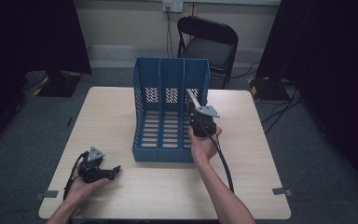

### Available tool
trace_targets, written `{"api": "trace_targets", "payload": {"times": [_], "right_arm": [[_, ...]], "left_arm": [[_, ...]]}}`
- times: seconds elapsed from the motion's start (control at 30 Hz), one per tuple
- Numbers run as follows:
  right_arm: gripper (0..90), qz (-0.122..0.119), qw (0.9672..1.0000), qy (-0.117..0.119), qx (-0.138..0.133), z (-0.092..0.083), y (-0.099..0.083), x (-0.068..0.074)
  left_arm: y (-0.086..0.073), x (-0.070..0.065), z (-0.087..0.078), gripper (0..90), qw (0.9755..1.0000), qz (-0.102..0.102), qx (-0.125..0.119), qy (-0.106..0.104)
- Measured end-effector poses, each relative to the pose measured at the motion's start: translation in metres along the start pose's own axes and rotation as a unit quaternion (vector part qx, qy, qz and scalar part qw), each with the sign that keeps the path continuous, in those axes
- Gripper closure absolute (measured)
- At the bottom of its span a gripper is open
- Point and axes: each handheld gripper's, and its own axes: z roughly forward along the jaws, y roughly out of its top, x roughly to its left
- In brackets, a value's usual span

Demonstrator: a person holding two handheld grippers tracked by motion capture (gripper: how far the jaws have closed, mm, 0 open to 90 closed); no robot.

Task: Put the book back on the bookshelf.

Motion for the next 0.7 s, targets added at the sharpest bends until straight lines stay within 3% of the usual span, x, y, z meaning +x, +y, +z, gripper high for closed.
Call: {"api": "trace_targets", "payload": {"times": [0.13, 0.6, 0.7], "right_arm": [[76.5, -0.015, 0.9999, -0.006, 0.001, 0.002, -0.001, 0.004], [76.4, -0.004, 0.9998, -0.002, 0.022, 0.009, -0.005, -0.002], [76.4, -0.005, 0.9992, 0.005, 0.039, 0.01, -0.006, -0.002]], "left_arm": [[0.0, 0.0, 0.0, 12.4, 1.0, 0.0, 0.0, 0.0], [0.0, 0.0, 0.0, 12.4, 1.0, 0.0, 0.0, 0.0], [0.0, 0.0, 0.0, 12.5, 1.0, 0.0, 0.0, 0.0]]}}
